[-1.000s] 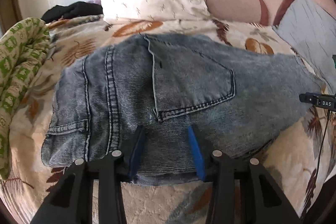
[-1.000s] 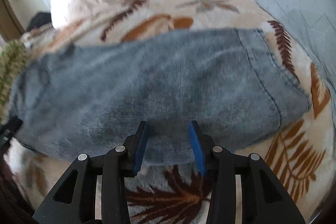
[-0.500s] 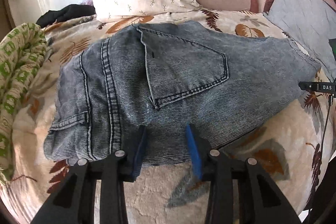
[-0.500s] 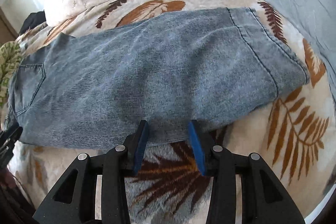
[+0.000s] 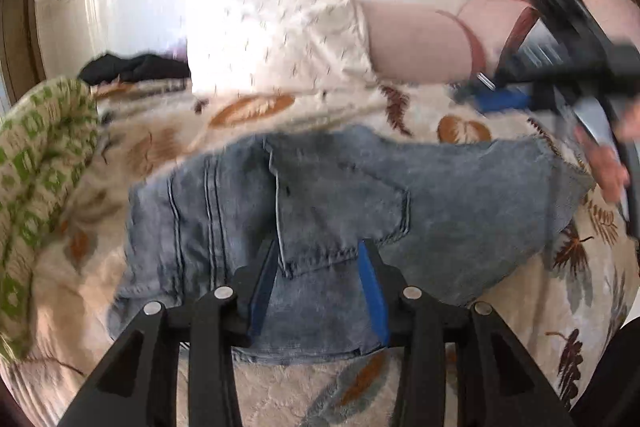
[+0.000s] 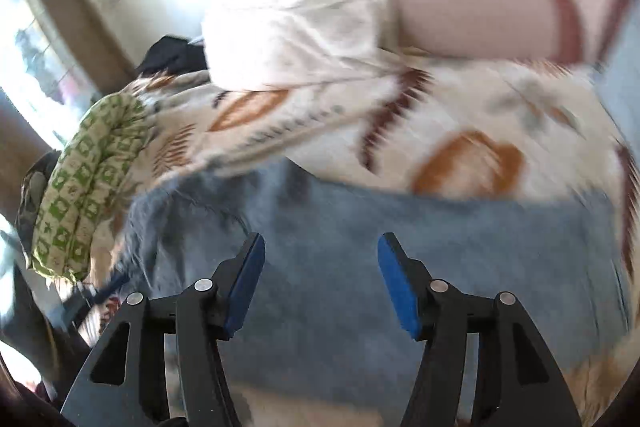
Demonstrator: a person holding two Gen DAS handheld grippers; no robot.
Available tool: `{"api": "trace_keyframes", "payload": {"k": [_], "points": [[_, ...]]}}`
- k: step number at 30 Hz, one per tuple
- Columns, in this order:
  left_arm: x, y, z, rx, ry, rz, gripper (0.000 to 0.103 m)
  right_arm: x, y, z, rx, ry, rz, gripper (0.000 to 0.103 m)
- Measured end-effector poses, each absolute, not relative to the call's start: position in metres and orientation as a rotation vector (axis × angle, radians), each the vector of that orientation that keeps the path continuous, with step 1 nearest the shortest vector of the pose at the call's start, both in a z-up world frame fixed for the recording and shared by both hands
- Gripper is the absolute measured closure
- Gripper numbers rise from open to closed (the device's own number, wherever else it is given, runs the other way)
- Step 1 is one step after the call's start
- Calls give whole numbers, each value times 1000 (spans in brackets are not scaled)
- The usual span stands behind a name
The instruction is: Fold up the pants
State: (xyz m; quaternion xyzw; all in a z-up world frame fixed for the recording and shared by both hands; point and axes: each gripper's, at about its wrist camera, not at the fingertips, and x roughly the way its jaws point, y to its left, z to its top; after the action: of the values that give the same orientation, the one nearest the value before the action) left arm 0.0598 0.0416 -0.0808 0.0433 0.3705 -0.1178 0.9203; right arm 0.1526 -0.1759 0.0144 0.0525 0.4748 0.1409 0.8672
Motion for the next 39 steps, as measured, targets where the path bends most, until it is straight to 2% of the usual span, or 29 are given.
{"api": "trace_keyframes", "payload": {"k": [6, 11, 16, 20, 23, 24, 25, 31, 33, 35, 39], "points": [[74, 51, -98, 55, 866, -167, 59, 226, -119, -27, 233, 1077, 414, 49], [80, 54, -108, 63, 919, -151, 56, 256, -100, -69, 289, 1163, 384, 74], [77, 46, -113, 136, 917, -146, 56, 279, -106, -102, 312, 1204, 270, 93], [74, 44, -114, 156, 918, -154, 56, 287, -114, -109, 341, 1219, 257, 101], [72, 52, -108, 104, 916, -163, 56, 287, -112, -106, 325, 1223, 251, 100], [71, 56, -106, 85, 911, -164, 56, 285, -111, -103, 313, 1215, 254, 98], [68, 58, -102, 83, 899, -158, 56, 282, -109, -96, 302, 1200, 258, 91], [57, 96, -79, 122, 773, 11, 57, 246, -91, -45, 183, 1079, 307, 88], [63, 119, -78, 95, 782, 78, 56, 232, -86, -30, 164, 1050, 333, 86], [69, 141, -79, 34, 803, 121, 56, 216, -85, -16, 152, 1013, 335, 78], [80, 166, -81, -40, 814, 169, 56, 178, -106, 7, 167, 951, 317, 78]]}}
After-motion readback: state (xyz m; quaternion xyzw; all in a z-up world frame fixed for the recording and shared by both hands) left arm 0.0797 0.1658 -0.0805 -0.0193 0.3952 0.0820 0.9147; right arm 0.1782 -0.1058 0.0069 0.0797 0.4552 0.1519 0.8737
